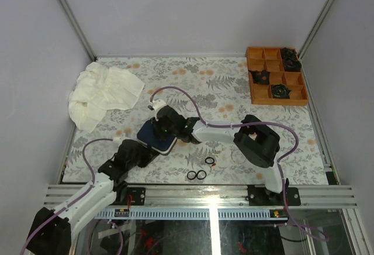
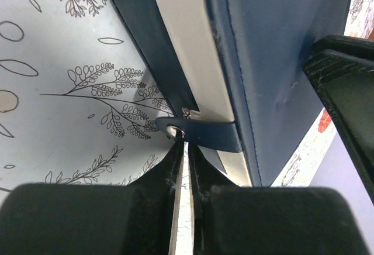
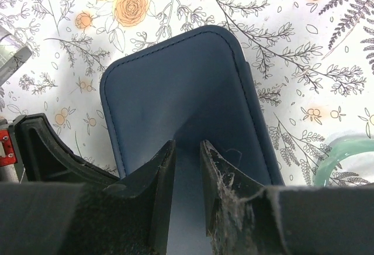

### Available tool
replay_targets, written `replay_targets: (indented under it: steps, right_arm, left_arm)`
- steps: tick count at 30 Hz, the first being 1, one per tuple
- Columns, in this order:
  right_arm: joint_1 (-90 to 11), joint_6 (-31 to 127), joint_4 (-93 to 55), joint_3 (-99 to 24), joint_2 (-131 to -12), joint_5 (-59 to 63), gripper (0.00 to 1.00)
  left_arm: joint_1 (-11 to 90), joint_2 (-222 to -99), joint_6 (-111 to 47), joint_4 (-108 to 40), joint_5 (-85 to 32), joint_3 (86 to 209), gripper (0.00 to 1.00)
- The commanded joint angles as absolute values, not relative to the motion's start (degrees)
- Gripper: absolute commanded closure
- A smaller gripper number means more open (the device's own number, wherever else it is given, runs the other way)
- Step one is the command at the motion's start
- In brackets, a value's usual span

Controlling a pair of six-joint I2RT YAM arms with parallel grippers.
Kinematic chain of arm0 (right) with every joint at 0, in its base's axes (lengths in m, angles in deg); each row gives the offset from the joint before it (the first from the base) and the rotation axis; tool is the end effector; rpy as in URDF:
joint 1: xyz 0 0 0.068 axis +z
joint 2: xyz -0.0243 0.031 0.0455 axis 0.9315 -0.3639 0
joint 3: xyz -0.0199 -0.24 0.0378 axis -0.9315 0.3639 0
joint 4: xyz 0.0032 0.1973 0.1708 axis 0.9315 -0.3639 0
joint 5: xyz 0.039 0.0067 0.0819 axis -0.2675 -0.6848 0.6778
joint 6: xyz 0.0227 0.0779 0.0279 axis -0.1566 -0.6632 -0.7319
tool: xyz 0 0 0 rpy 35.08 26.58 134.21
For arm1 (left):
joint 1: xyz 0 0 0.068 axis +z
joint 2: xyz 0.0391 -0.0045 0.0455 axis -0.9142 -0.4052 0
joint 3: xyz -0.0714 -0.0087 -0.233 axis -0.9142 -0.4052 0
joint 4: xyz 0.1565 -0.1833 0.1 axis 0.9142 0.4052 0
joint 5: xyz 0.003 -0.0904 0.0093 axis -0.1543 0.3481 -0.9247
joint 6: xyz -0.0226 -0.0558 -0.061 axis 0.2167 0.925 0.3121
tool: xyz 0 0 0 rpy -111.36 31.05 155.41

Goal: Organize the mixed jewelry
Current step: Close the jewelry box at the center of the board.

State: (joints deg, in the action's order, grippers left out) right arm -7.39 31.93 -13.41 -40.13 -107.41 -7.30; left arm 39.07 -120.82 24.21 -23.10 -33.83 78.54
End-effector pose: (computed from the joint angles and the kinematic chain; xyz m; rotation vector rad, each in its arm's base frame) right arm 0.2324 0.4190 0.1355 -0.7261 2.1484 0.7925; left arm 0.1603 -0.0834 0.0703 -0.8509 2.3051 -0.8317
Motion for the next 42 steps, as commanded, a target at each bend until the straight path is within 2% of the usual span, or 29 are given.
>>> replay_targets:
  steps: [1,8,14,22,31,42]
  right_arm:
    - [-5.91,30.58,-22.77,-33.93,-114.35,-0.65,0.7]
    - [-5.99,30.74,-30.2,-33.49,-111.24,-12.86,0.69]
    - [-5.89,30.59,-35.78,-33.43,-108.13,-19.81,0.67]
    - [-5.86,29.55,-38.48,-28.64,-100.73,-21.7,0.65]
    - [-4.89,33.46,-35.23,-27.59,-94.56,-21.76,0.48]
    - [-3.97,40.63,-40.05,-31.06,-92.73,-21.43,0.51]
  left_arm:
    - [38.72,-117.48,22.37,-21.1,-34.55,78.8,0.95]
    - [38.74,-102.07,22.91,-6.81,-37.72,80.74,0.91]
    - [38.76,-105.28,22.24,-7.31,-36.83,82.19,0.91]
    - [38.76,-106.36,21.14,-8.69,-38.6,83.49,0.9]
    - [38.76,-113.02,20.85,-18.4,-36.45,82.43,0.9]
    - [38.76,-114.54,20.35,-22.08,-35.03,82.18,0.9]
